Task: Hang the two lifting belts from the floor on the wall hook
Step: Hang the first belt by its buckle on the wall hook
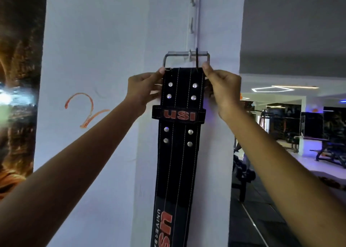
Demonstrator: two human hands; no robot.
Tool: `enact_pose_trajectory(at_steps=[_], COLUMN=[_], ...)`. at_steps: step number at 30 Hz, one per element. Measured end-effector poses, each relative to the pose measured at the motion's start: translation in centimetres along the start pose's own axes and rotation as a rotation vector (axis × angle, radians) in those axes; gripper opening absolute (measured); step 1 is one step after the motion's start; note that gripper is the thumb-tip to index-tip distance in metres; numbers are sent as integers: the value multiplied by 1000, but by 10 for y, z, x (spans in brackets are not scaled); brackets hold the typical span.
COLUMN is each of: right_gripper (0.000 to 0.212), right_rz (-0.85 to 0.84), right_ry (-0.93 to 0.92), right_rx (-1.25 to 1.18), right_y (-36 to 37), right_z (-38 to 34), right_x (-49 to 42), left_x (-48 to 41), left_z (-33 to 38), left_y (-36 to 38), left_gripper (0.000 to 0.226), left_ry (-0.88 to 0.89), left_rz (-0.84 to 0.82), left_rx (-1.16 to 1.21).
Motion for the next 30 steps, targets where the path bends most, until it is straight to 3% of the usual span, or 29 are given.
enact_pose_trajectory(at_steps=[4,6,11,16,20,25,30], right_gripper=[42,26,24,14,12,15,11], right_rz=[-22,69,240,505,685,671,490], right_ry=[38,84,132,324,273,409,770], right_rx=[-20,-12,121,218,391,560,666], right_y=[-14,-19,-20,-23,-23,-20,-11], right_z=[30,53,117,169,183,214,253], right_x=[47,74,171,269,347,459,587], left_x=[50,78,150,237,311,407,518], left_z=[-25,-39,-86,-150,-186,-226,-254], left_y=[-24,-33,-48,-72,-103,-155,-212], left_gripper=[31,30,6,7,7,15,13], left_ry=[-17,-69,-119,-306,-446,-633,-893], left_rz=[-52,-12,-58,-94,-109,-158,-127], left_rx=[-5,48,-72,-175,-241,-389,-529])
Point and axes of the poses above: each hand's wrist, its own x-axis away from the middle knuckle, its own y-axis out of the palm, z = x × y, the point moved 1 cm from there along -x, towards the middle knuckle, and after that the axes turned 6 degrees about y, right-handed, at the moved point
